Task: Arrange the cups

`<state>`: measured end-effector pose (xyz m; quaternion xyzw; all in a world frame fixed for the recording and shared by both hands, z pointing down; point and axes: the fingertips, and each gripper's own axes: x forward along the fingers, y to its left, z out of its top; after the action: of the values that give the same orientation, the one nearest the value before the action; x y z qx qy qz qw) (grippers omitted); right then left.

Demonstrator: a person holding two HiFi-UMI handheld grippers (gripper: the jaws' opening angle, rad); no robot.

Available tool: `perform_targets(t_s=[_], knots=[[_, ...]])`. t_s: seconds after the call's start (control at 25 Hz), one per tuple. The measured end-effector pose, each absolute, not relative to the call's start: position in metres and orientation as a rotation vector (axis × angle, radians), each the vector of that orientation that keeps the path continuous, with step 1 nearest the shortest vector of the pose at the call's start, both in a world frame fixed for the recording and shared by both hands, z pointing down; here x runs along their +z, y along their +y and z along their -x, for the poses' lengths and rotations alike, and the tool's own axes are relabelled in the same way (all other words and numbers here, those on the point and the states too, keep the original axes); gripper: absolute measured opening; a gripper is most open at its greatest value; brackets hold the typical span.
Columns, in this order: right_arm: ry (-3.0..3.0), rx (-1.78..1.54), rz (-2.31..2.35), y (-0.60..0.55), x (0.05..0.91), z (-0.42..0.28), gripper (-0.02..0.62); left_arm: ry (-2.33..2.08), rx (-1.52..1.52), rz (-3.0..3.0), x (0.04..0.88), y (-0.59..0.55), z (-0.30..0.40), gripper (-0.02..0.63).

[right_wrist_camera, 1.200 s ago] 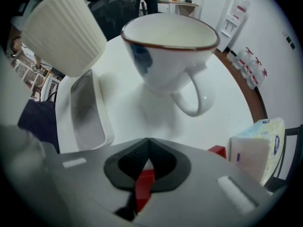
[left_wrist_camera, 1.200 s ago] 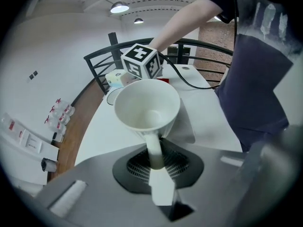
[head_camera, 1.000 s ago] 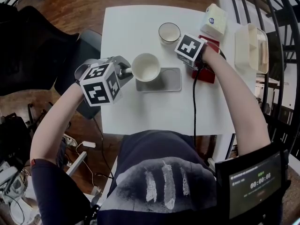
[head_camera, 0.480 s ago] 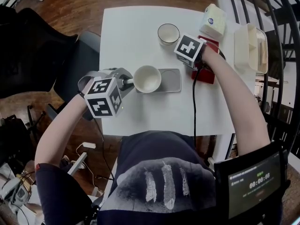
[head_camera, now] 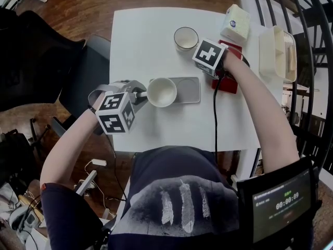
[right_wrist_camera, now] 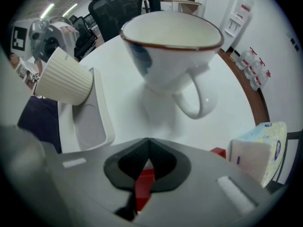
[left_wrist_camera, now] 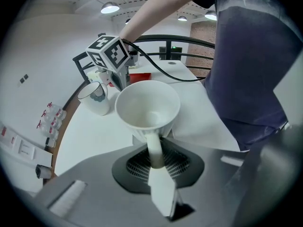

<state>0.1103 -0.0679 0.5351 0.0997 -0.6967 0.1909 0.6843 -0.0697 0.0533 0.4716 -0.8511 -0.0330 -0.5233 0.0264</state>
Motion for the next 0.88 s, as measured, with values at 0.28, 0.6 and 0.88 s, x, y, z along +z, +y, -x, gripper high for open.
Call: perform_targets(t_s=[0.28, 0.6, 0.88], knots=[[-1.56, 0.426, -0.224, -0.069, 0.538, -0.112, 0.006, -0.013, -1.558, 2.671, 0.474, 0.05, 0.069, 0.072], [-1.569, 0.433, -0.241, -0.069, 0.537, -0.109, 0.006, -0.024, -1.566, 2.862, 0.459, 0.064, 0.082, 0.209], [-1.59, 0.438, -0.241, -0.068, 0.534, -0.107, 0.006, 0.137, -1.332, 3.095, 0.381, 0.029, 0.089, 0.236]])
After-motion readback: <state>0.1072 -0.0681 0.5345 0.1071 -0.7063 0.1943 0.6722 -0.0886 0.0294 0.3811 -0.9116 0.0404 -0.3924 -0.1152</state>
